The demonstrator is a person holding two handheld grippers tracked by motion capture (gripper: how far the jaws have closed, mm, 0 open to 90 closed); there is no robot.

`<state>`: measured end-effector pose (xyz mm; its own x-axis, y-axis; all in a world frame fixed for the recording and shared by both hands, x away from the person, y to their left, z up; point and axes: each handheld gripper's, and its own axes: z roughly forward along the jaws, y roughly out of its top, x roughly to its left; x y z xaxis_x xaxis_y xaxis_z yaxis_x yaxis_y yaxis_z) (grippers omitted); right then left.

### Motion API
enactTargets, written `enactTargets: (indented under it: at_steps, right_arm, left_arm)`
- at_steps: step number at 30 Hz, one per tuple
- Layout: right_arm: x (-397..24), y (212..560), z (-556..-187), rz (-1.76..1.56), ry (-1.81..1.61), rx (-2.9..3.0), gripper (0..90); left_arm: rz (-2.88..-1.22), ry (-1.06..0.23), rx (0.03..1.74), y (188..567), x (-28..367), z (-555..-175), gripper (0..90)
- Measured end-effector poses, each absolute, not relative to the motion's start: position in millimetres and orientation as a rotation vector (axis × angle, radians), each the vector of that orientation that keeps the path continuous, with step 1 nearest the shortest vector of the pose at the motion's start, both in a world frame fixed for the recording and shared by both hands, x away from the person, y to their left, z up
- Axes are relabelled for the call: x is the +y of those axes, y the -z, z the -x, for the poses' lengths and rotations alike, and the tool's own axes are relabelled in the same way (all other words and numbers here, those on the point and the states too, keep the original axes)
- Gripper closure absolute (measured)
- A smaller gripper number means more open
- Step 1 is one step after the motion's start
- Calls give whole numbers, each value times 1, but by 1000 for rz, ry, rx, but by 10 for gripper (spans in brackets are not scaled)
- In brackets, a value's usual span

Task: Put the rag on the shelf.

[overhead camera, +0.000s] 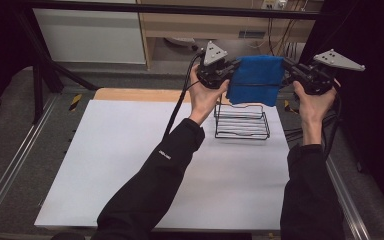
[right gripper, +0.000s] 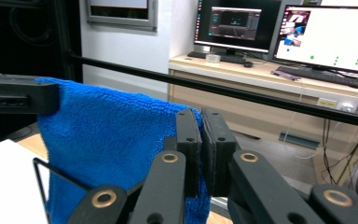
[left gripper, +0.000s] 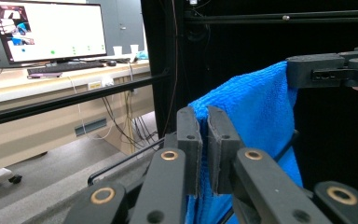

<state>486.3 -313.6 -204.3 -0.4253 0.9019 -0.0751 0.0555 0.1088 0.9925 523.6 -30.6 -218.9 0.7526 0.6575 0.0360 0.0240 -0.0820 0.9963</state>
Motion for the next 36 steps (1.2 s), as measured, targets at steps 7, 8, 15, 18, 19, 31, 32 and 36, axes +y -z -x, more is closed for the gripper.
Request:
enactTargets:
  at_steps: [7, 8, 15, 18, 19, 31, 32, 36]
  right_arm:
    - [-310, 203, -477, -930, -1388, 1656, 870]
    - [-310, 203, -476, -934, -1385, 1662, 870]
    - [-308, 207, -467, -918, -1358, 1708, 869]
    - [-307, 208, -464, -910, -1349, 1724, 869]
    - [-307, 208, -463, -913, -1350, 1729, 869]
    - [-308, 220, -453, -921, -1350, 1798, 867]
    - [-308, 222, -452, -924, -1353, 1806, 867]
    - [-308, 227, -449, -915, -1346, 1836, 865]
  left_arm:
    - [-1616, -560, 543, 219, -26, -516, 847]
    - [-1624, -557, 540, 220, -25, -515, 847]
    - [-1649, -543, 532, 227, -21, -509, 846]
    - [-1662, -538, 523, 229, -19, -507, 845]
    - [-1665, -538, 522, 230, -19, -506, 845]
    - [-1719, -508, 513, 244, -16, -497, 827]
    - [-1722, -508, 513, 245, -16, -497, 824]
    - [-1757, -503, 522, 248, -17, -495, 807]
